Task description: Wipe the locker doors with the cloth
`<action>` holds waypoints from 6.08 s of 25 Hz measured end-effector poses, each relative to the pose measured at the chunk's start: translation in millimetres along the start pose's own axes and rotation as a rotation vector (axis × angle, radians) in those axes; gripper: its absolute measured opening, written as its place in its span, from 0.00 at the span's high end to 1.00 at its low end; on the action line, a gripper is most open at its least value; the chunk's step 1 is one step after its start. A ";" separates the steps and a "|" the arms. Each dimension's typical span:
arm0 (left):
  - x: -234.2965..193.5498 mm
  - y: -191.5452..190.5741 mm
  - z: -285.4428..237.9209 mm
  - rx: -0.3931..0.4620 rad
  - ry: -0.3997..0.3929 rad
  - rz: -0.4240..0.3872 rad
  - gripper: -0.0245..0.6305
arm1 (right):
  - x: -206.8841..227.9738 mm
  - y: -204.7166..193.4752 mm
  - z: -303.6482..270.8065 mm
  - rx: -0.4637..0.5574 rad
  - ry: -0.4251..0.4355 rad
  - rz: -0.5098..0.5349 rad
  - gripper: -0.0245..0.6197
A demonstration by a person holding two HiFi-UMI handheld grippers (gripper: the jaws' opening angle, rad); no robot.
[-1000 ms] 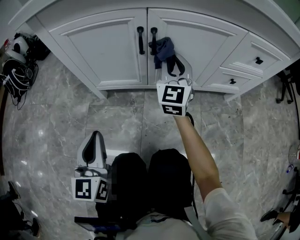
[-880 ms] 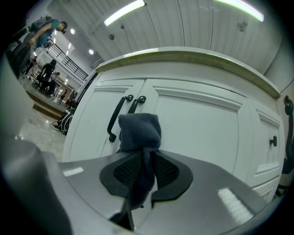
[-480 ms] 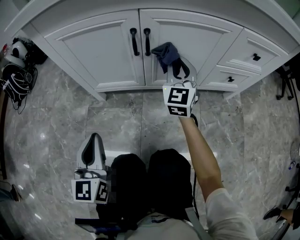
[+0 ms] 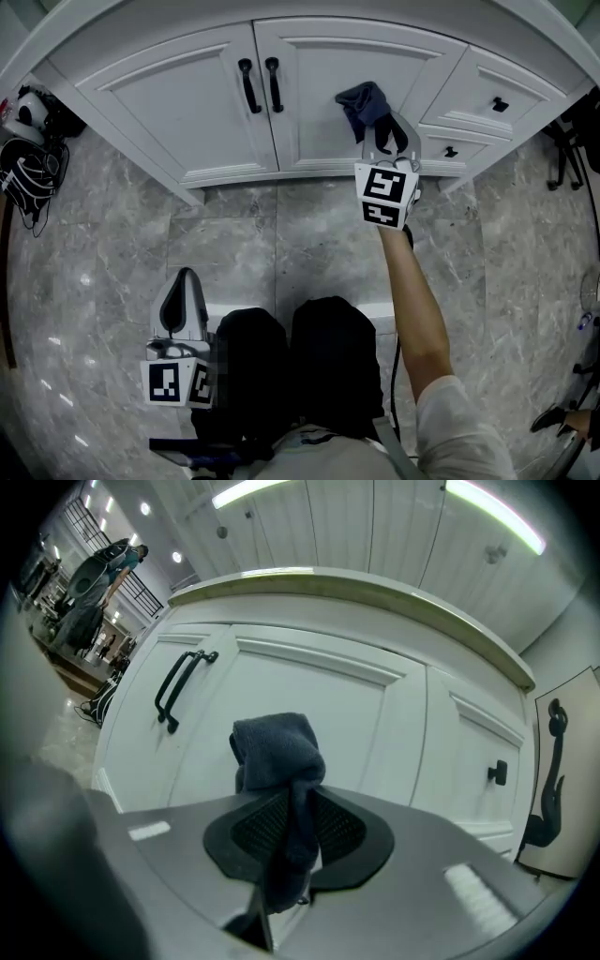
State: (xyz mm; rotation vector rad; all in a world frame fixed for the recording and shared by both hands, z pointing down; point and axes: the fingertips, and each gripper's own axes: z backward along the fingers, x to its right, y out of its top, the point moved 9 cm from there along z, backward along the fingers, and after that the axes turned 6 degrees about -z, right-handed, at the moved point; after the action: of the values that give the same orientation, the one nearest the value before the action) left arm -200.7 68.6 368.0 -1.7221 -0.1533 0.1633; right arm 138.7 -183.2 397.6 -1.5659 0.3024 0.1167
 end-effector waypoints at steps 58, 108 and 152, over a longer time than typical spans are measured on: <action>-12.1 -9.2 11.8 -0.033 0.038 -0.016 0.96 | -125.4 -62.1 -12.1 -0.105 0.165 -0.135 0.85; 40.3 0.7 -7.4 -0.045 -0.026 -0.073 0.96 | 135.6 58.9 47.3 0.139 0.037 -0.033 0.86; 69.7 5.6 -12.1 -0.038 -0.044 -0.084 0.96 | 340.7 20.5 37.9 -0.028 -0.291 0.002 0.86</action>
State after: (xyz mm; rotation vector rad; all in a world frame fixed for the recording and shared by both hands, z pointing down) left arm -129.9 69.6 362.8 -1.7472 -0.2627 0.1374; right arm 464.0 -185.4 287.5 -1.5525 0.0740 0.3484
